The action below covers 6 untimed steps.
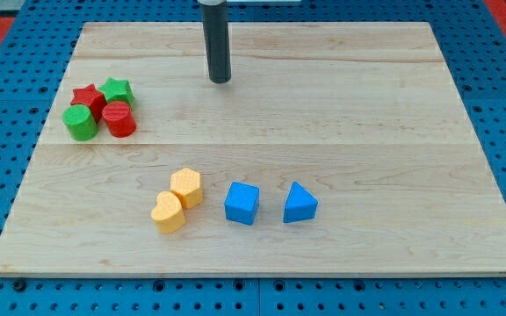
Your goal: Push the yellow blocks slightly down
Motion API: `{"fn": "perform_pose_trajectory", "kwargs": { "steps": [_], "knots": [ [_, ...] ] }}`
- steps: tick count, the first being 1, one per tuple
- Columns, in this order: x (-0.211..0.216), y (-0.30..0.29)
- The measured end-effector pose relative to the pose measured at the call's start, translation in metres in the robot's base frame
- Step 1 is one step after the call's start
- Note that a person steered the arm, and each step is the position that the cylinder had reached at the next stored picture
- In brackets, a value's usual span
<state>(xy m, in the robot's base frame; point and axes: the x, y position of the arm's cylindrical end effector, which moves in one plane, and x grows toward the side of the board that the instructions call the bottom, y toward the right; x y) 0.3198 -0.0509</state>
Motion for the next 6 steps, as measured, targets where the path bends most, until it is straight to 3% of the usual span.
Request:
{"fn": "perform_pose_trajectory", "kwargs": {
  "steps": [1,2,4,5,6],
  "knots": [
    [0.017,0.0],
    [0.065,0.019],
    [0.179,-0.035],
    [0.171,-0.127],
    [0.145,-0.159]
  ]
}}
